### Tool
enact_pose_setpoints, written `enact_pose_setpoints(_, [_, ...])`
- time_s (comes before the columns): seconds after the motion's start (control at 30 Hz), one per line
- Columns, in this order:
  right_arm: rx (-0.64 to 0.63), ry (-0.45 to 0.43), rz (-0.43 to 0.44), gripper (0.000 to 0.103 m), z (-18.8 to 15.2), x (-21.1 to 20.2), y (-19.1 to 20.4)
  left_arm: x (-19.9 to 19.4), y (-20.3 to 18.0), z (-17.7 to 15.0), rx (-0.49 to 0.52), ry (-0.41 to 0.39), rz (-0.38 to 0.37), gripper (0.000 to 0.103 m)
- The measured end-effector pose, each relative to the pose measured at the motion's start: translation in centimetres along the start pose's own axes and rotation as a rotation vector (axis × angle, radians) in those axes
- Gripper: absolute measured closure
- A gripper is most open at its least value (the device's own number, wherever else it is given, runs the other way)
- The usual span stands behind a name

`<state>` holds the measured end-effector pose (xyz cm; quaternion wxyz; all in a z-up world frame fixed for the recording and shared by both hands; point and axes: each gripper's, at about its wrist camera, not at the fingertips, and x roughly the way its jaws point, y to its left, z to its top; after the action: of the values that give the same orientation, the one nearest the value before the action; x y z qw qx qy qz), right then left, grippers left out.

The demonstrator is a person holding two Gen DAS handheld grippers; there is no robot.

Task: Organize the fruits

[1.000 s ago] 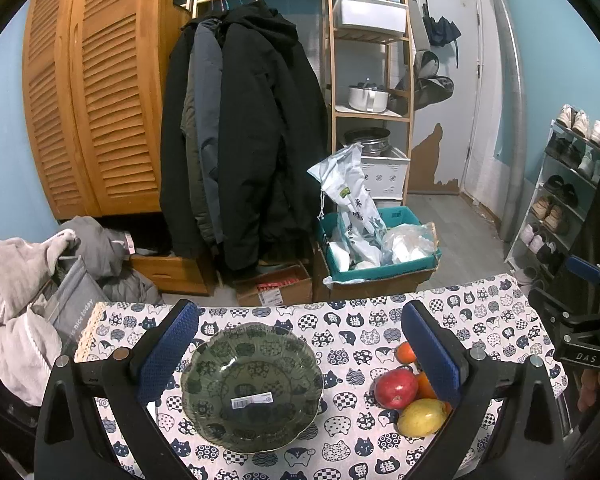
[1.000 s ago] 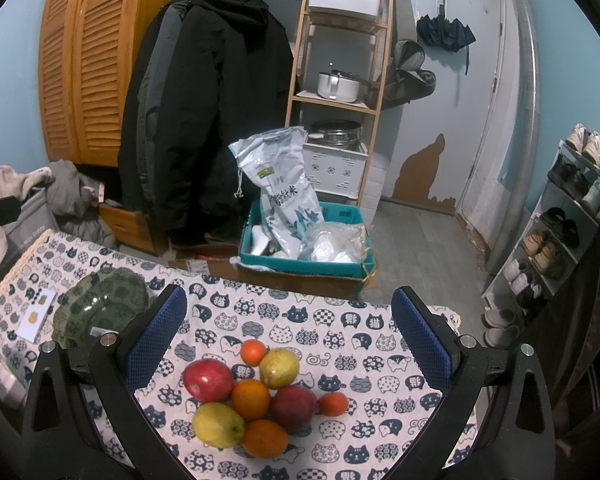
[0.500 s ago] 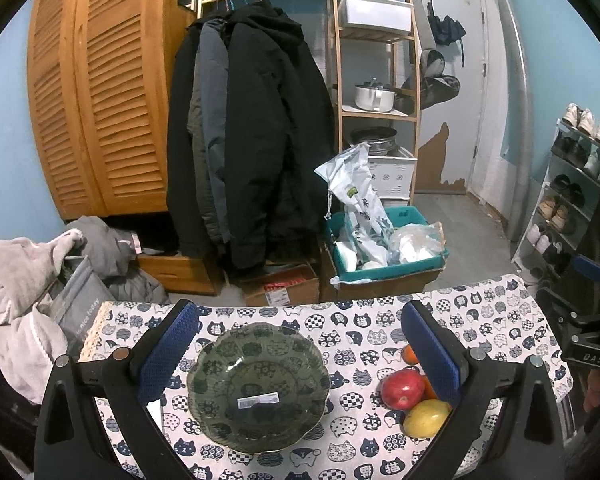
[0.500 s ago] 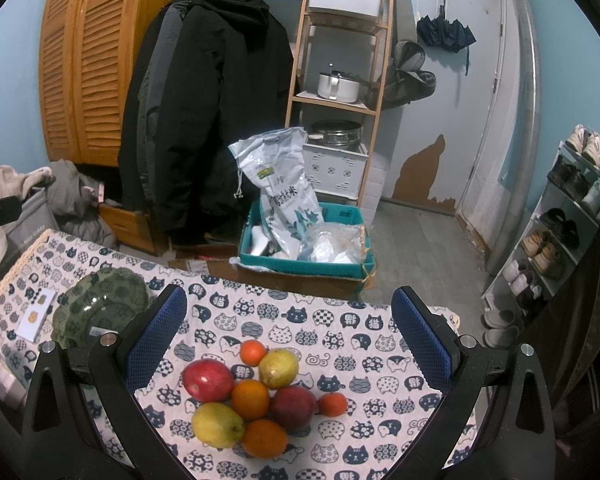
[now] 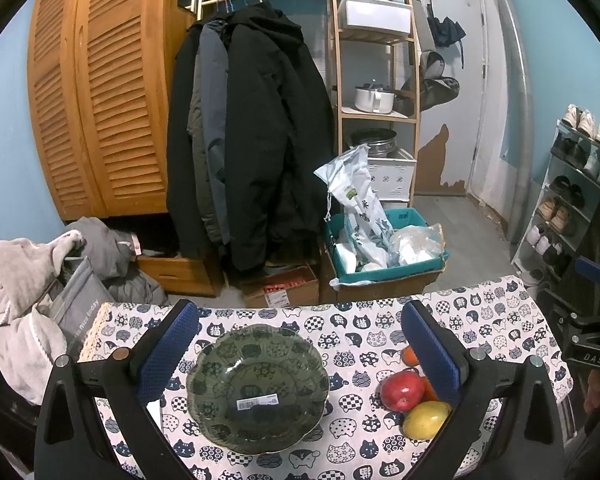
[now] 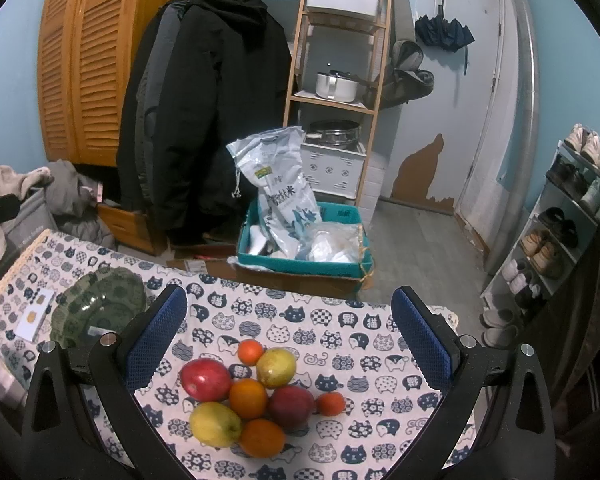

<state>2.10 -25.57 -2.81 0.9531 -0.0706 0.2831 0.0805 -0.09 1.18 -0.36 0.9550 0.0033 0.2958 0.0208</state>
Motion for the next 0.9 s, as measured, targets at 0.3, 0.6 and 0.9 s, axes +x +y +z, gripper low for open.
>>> enact_pose_setpoints(0.3, [-0.001, 0.006, -0.004, 0.002, -0.4, 0.2, 0.2, 0.1, -0.3, 0.2, 0.0, 0.01, -0.009, 0.001])
enact_pose_setpoints(0.6, [0.012, 0.052, -0.019, 0.002, -1.1, 1.2, -1.7, 1.9, -1.1, -0.4, 0.023, 0.064, -0.016, 0.001])
enact_pose_setpoints(0.9, [0.028, 0.154, -0.027, 0.002, -2.2, 3.3, -2.9, 5.1, -3.0, -2.5, 0.067, 0.186, -0.049, 0.001])
